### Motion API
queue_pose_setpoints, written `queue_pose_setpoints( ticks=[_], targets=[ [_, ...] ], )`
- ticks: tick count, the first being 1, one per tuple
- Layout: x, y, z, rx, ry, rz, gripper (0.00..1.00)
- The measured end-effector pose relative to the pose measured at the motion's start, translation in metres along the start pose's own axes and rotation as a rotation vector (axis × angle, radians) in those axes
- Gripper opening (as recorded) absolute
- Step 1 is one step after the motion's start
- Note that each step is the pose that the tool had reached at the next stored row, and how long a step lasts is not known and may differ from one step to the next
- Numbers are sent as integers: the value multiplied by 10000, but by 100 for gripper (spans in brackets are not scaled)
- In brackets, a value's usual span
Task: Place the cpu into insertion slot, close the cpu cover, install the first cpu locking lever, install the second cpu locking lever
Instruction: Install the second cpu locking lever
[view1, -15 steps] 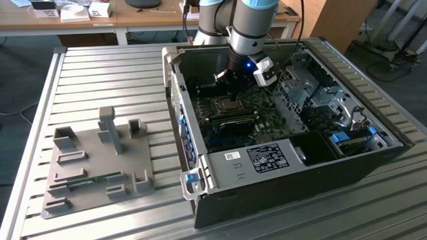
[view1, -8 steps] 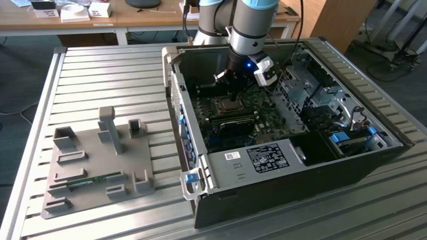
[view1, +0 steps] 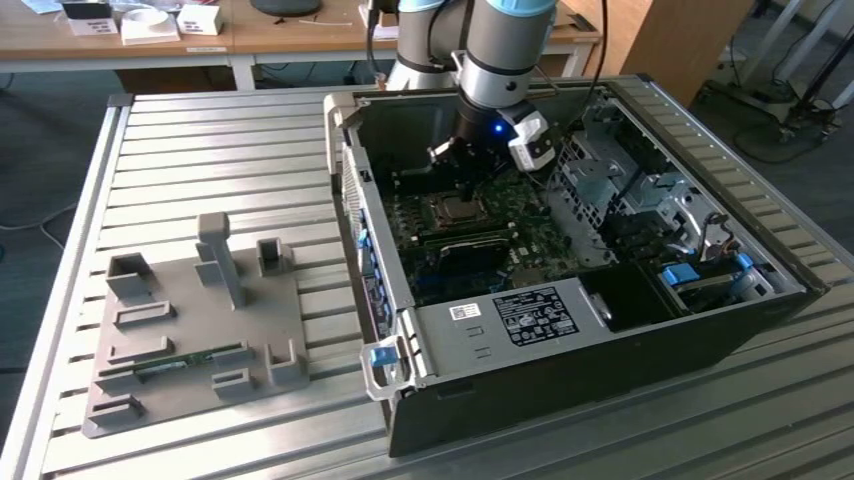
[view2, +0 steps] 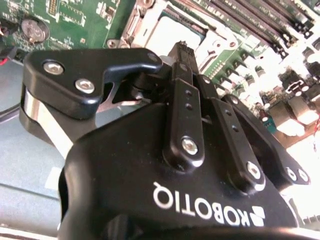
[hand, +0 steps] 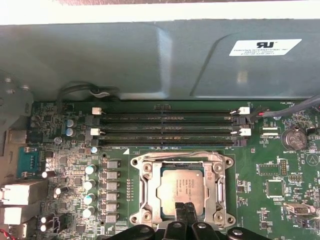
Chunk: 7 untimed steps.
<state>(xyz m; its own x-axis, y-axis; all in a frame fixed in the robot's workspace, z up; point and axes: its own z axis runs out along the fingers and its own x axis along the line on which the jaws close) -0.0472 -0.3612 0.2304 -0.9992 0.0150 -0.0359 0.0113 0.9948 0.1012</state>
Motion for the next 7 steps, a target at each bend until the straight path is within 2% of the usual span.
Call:
queue_pose_setpoints(
  ticks=[7],
  targets=[
    [-12,0,0,2,1,2,11]
  ],
)
